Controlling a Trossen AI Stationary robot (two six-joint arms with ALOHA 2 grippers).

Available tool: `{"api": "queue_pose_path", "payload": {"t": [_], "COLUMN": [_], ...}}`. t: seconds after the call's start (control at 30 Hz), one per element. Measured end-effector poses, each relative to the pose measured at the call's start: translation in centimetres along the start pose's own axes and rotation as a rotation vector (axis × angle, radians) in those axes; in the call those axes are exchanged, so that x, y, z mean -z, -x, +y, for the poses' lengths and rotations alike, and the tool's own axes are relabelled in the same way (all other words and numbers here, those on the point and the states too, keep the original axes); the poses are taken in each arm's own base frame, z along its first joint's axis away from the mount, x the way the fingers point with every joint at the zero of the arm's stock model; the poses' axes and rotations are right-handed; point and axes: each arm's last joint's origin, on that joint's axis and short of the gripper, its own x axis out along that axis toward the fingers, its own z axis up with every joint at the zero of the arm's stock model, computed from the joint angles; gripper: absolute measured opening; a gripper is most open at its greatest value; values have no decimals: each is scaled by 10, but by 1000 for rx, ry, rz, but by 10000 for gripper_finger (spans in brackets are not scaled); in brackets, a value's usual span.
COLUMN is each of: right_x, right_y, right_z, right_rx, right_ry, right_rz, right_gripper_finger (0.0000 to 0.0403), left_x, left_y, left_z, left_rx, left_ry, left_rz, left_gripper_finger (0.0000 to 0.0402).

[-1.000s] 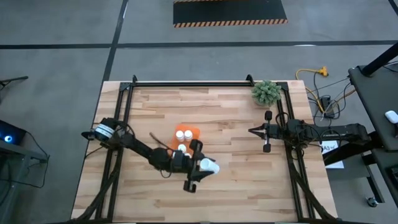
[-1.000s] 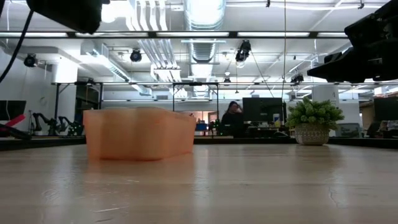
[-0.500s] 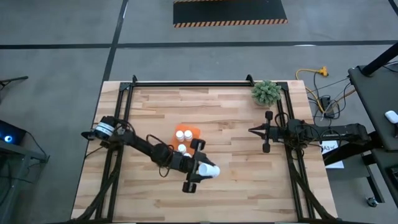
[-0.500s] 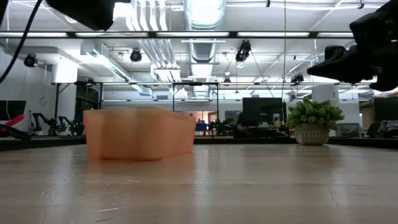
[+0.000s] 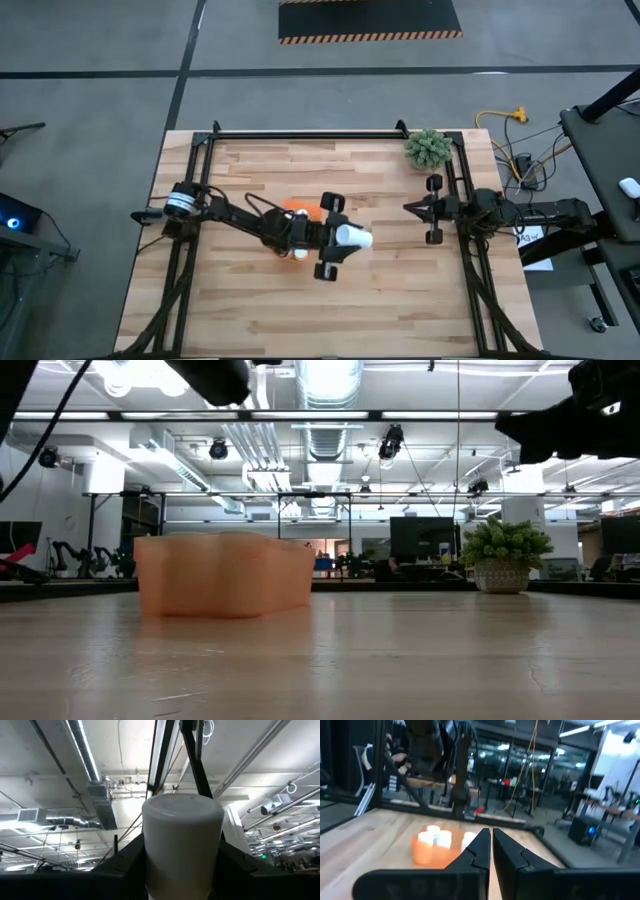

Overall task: Pick and place pill bottles into a basket
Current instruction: Put the white medicine bottle into the orange bin

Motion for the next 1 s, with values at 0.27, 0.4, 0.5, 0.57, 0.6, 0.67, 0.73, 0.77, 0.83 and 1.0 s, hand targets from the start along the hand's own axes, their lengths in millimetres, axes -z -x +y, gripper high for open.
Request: {"api": "queue_pose_path", "payload": {"t": [0.27, 0.4, 0.5, 0.57, 0.6, 0.67, 0.73, 0.77, 0.83, 1.0], "right_x": [-15, -18, -22, -25, -25, -27, -28, -28, -32, -50], "right_y": [1, -1, -2, -4, -6, -9, -12, -15, -23, -53], "right_z": [-2, 0, 2, 4, 4, 4, 4, 4, 3, 2], "right_rx": [26, -37, -119, -154, -150, -130, -117, -115, -118, -125], "right_ry": [43, 152, 294, 381, 409, 441, 464, 475, 502, 530], "right_rz": [-160, -201, -274, -326, -341, -362, -381, -379, -354, -299], "right_gripper_finger": [9, 9, 9, 9, 9, 9, 9, 9, 9, 9], "left_x": [2, 3, 3, 3, 3, 2, 1, 1, 0, -3], "left_y": [-17, -16, -16, -16, -16, -17, -18, -19, -21, -25], "left_z": [12, 14, 13, 13, 13, 14, 14, 14, 15, 15], "left_rx": [-70, -99, -99, -99, -99, -102, -121, -121, -123, -126], "left_ry": [-13, -14, -15, -20, -21, -34, -37, -39, -39, -46], "left_rz": [-49, -43, -42, -43, -44, -45, -48, -51, -58, -75], "left_gripper_finger": [149, 149, 149, 149, 149, 149, 149, 149, 149, 149]}}
